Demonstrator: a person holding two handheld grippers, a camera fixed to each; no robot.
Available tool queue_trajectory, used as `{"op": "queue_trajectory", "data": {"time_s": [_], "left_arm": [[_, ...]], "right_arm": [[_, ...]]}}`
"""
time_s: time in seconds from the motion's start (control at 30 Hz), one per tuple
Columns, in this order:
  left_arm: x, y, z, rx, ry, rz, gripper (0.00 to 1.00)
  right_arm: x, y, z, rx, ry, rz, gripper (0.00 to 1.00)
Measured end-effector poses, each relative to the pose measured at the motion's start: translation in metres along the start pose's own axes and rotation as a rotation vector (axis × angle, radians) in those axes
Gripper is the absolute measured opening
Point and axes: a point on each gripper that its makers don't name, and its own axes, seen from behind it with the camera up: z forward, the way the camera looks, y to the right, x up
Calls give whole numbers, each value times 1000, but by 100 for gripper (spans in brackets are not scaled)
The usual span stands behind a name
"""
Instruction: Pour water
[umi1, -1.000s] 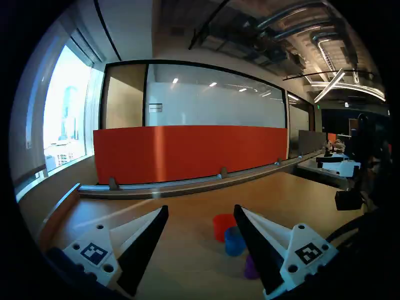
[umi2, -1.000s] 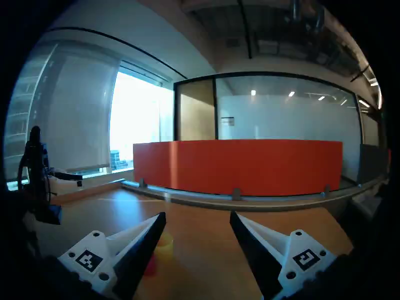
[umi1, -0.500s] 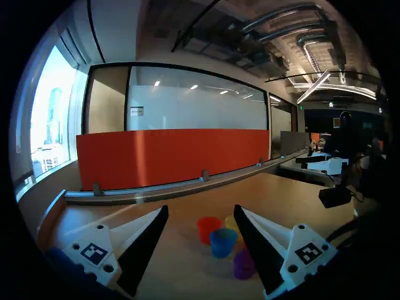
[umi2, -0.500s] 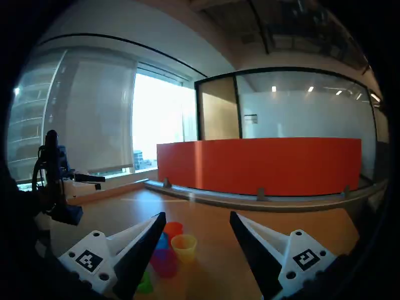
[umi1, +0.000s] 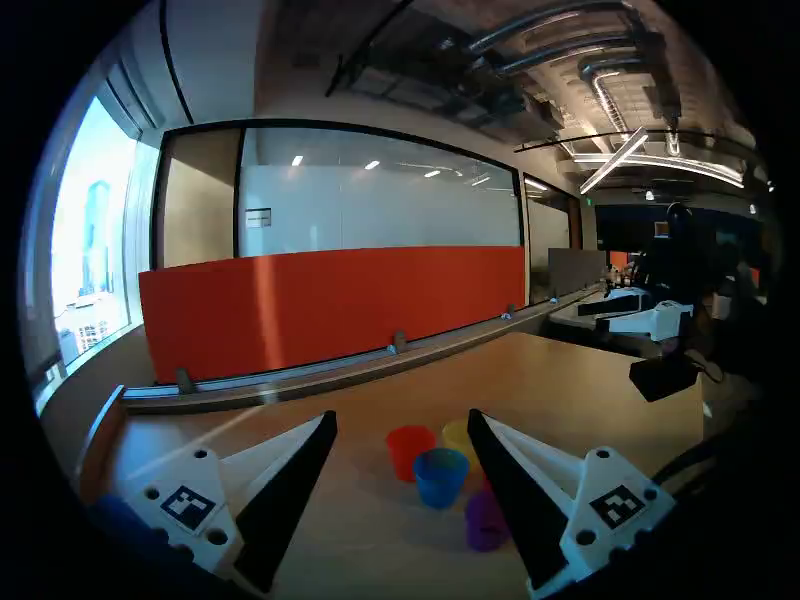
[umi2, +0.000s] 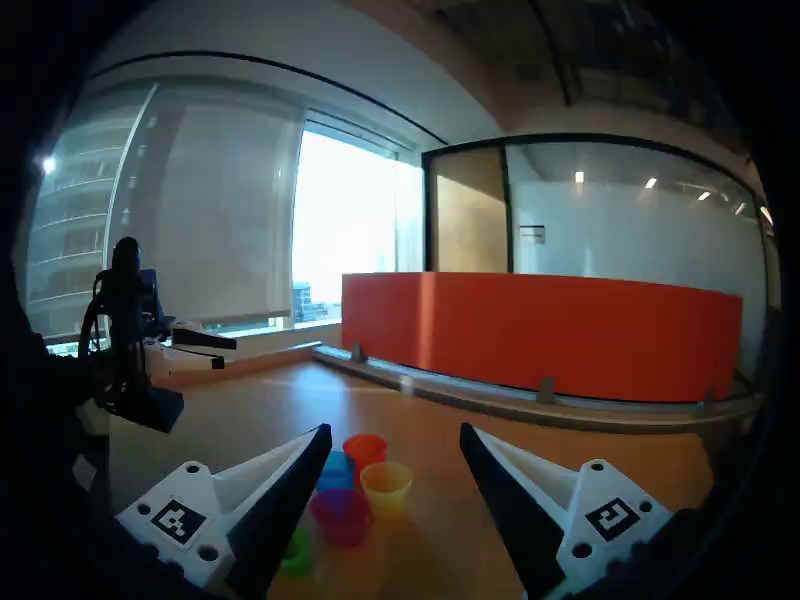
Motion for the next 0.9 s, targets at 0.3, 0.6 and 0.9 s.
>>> {"op": "queue_trajectory", "data": {"time_s": [0.3, 0.6, 0.9], "left_arm": [[-22, 4, 2, -39, -82, 17, 97], [-40, 8, 1, -74, -137, 32, 97], [-51, 6, 1, -77, -161, 51, 97]], "right_arm": [[-21, -8, -2, 53, -93, -28, 99], [-36, -14, -6, 97, -165, -83, 100], [-46, -21, -6, 134, -195, -111, 100]]}}
